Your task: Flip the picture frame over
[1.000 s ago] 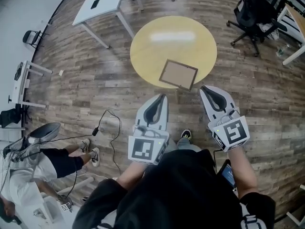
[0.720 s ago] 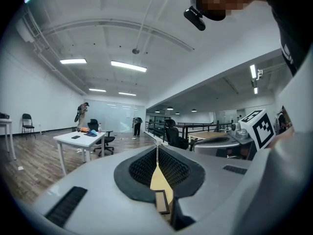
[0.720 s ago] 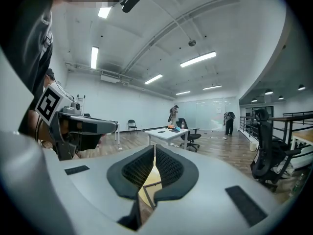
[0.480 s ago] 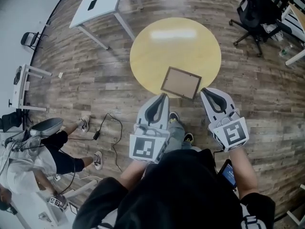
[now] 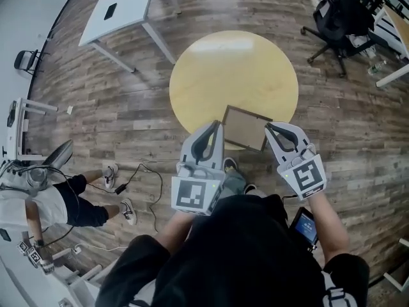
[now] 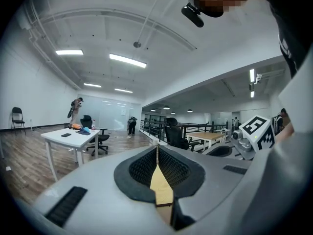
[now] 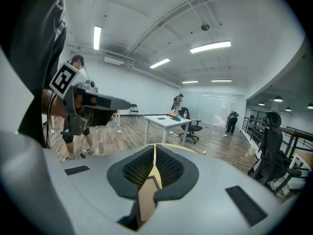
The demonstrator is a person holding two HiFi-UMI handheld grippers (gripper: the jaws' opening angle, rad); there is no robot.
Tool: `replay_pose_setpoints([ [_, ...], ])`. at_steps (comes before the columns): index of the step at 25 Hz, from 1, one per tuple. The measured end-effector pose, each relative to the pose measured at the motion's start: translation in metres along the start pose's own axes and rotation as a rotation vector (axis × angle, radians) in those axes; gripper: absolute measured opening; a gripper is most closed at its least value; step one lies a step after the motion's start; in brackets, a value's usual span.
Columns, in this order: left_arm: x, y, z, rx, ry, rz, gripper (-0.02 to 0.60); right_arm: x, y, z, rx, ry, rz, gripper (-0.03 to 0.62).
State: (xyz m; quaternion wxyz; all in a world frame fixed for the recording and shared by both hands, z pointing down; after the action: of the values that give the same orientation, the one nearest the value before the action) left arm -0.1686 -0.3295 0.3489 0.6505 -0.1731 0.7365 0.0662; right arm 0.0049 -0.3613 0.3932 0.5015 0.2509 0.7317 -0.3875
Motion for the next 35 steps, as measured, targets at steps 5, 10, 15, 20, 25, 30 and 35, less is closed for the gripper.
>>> replay_pose_setpoints([
  [5, -0.013, -0.02, -0.023, -0.03, 0.005, -0.027, 0.031, -0.05, -0.023, -0.013, 0.113, 0.127, -0.181, 0.023],
  [10, -0.029, -0.041, -0.021, -0.09, 0.036, -0.031, 0.031, -0.119, -0.041, -0.034, 0.286, 0.188, -0.362, 0.025],
  [15, -0.037, -0.06, -0.021, -0.099, 0.054, -0.082, 0.031, -0.168, -0.056, -0.058, 0.444, 0.263, -0.47, 0.097],
  [20, -0.05, -0.071, -0.022, -0.079, 0.068, -0.124, 0.031, -0.217, -0.067, -0.077, 0.555, 0.401, -0.559, 0.147],
  [25, -0.06, -0.079, -0.026, -0.07, 0.063, -0.148, 0.031, -0.249, -0.075, -0.092, 0.561, 0.59, -0.535, 0.192],
  [30, -0.065, -0.081, -0.032, -0.06, 0.06, -0.191, 0.031, -0.266, -0.071, -0.097, 0.527, 0.808, -0.48, 0.204],
  [35, -0.068, -0.079, -0.033, -0.063, 0.049, -0.186, 0.031, -0.272, -0.071, -0.097, 0.464, 0.942, -0.421, 0.204],
])
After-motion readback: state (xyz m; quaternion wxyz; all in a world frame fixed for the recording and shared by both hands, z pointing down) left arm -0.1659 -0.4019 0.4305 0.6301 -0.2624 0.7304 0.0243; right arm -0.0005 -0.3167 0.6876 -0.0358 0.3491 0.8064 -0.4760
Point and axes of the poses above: the fingertips, and each gripper's own axes: y backward along the fingers, z to its right, x out of its top, the point moved 6 cm from there along y, backward along the fingers, and after that the axes turned 3 degrees about y, right-handed, at the moved point
